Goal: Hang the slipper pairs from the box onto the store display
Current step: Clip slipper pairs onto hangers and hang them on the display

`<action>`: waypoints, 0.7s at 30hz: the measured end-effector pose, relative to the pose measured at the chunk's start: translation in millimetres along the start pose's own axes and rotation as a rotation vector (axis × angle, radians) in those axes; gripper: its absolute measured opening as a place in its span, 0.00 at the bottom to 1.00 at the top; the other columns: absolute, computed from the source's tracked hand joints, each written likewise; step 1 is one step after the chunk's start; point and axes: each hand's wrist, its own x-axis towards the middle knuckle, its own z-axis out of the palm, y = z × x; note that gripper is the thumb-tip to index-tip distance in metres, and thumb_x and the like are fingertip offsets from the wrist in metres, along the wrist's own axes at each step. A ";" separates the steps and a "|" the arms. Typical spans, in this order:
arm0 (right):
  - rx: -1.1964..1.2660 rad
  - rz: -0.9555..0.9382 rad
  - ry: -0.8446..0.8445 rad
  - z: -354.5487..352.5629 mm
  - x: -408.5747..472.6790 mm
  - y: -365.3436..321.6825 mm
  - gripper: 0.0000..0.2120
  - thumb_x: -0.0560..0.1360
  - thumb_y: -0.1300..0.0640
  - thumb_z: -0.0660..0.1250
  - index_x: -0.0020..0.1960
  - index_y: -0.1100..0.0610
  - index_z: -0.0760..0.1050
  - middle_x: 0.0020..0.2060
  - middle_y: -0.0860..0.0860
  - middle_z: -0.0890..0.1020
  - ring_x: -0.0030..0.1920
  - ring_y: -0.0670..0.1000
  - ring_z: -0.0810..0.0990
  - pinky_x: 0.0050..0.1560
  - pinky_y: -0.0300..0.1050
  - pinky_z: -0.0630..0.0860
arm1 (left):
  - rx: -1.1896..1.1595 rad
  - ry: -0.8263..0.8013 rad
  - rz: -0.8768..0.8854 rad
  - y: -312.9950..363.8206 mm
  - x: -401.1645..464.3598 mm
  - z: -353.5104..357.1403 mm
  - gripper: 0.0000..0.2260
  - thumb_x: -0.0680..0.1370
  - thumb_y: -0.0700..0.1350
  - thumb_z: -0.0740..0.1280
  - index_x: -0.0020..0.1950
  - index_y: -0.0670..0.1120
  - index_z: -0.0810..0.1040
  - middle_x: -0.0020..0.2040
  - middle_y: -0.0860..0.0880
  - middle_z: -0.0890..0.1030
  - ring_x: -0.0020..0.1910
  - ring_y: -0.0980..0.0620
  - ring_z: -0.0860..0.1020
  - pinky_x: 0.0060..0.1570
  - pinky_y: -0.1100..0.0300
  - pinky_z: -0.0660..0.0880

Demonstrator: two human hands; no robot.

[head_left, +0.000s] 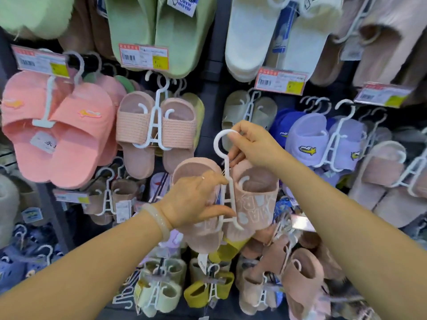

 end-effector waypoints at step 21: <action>-0.214 0.028 -0.005 -105.5 -41.1 -41.4 0.13 0.74 0.55 0.67 0.58 0.53 0.75 0.41 0.46 0.83 0.41 0.40 0.81 0.43 0.34 0.77 | -0.568 -0.369 -0.389 2.3 149.4 -42.8 0.13 0.78 0.49 0.63 0.46 0.41 0.81 0.43 0.38 0.80 0.41 0.54 0.72 0.48 0.51 0.72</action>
